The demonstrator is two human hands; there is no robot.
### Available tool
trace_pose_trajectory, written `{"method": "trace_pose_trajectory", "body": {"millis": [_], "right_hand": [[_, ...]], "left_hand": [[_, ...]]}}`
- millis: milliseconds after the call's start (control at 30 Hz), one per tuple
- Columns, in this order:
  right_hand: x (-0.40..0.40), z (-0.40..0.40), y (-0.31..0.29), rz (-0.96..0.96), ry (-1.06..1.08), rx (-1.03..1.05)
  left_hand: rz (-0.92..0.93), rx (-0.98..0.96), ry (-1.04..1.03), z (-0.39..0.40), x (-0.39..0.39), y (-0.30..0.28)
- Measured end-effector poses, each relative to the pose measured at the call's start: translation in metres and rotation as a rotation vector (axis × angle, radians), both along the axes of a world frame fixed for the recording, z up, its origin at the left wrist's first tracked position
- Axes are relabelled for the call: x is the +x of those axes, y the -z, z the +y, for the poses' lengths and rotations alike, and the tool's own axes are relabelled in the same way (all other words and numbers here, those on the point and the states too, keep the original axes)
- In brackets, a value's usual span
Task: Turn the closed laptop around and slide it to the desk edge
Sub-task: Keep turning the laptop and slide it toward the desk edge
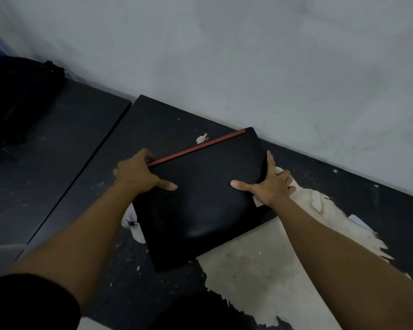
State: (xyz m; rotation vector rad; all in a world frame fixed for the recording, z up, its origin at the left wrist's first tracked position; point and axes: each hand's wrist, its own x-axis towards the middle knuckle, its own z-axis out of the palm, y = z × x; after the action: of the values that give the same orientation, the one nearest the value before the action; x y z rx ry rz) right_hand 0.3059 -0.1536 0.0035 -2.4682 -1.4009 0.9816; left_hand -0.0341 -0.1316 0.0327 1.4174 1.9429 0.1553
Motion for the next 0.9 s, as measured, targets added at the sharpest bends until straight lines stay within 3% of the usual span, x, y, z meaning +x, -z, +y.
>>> {"method": "trace_pose_trajectory", "body": {"millis": [467,800,900], "right_hand": [[0.023,-0.068,0.016,0.014,0.39,0.102],[0.023,-0.078,0.023,-0.038,0.419,0.055],[0.024,-0.079,0.021,-0.018,0.391,0.059]], "left_hand": [[0.028,-0.046,0.449,0.095,0.065,0.002],[0.188,-0.022,0.55,0.108,0.078,0.021],[0.153,0.067,0.449,0.091,0.075,0.021]]}}
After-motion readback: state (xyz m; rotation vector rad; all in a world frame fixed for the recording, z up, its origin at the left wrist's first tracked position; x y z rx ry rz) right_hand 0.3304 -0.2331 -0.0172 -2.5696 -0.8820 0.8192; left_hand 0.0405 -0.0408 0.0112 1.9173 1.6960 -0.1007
